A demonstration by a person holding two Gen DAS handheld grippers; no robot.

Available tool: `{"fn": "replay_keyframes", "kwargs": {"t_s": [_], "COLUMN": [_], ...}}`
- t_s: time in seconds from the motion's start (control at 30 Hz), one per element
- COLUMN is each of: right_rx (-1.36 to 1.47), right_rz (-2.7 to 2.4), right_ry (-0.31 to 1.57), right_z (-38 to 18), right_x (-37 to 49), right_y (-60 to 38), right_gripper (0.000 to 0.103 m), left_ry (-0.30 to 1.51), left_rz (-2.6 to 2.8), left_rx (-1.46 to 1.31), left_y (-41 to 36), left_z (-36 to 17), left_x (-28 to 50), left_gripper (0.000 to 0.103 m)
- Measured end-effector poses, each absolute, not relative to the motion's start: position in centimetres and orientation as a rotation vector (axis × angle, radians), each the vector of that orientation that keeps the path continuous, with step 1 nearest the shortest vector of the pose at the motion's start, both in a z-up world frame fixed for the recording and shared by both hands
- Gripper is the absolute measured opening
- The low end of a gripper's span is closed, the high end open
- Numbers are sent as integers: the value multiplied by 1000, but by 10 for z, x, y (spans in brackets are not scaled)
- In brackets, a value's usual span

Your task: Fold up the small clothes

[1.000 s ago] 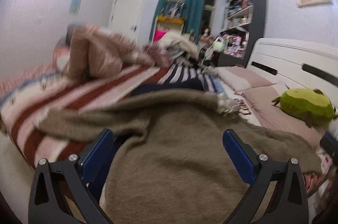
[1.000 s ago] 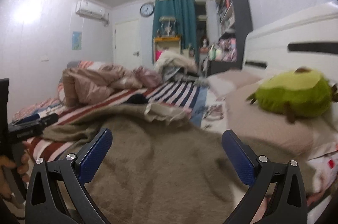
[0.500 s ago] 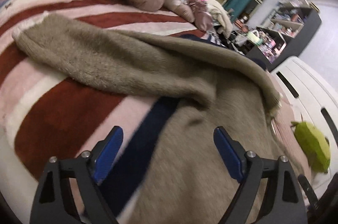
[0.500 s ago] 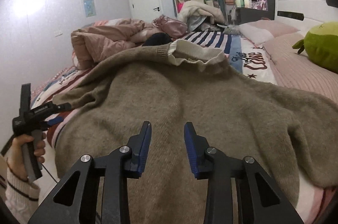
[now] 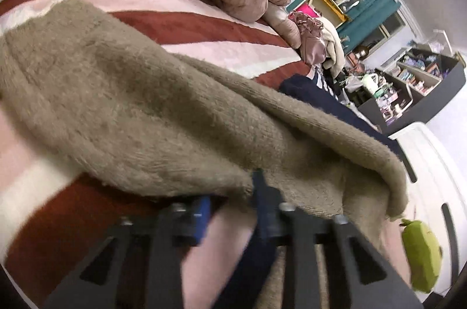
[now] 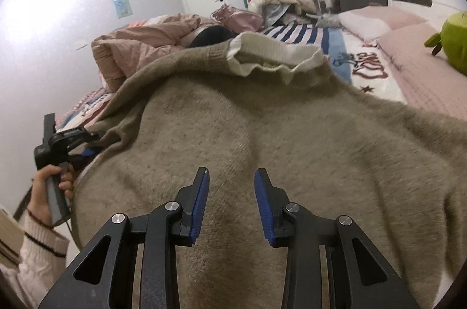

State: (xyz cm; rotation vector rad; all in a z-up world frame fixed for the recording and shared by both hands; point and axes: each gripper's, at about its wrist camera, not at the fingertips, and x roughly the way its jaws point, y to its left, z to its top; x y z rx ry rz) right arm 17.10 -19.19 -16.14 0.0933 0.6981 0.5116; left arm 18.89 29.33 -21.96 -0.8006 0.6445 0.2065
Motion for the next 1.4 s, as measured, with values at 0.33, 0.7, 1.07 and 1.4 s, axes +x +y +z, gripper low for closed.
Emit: {"fn": "replay_keyframes", "kwargs": {"t_s": [0.33,0.7,1.07,1.4], "right_rx": [143,198,211,156], "right_rz": [531,503,508,524], "right_ry": [687,644,596,576], "right_z": [-160,-150,-125,-107], "right_x": [167,147,130,123], "right_y": [-195,-224,-229,-207], "right_gripper": [28,28,35,40], "left_ry": [360,803,578,642], "left_rz": [27,-320,-269,-30], "left_rx": [-215,-110,-275,-485], "left_y": [188,75,159,250], "left_z": [-128,-198,-120,-174], "left_x": [166,231,107,94], "left_gripper": [9,16,83,92]}}
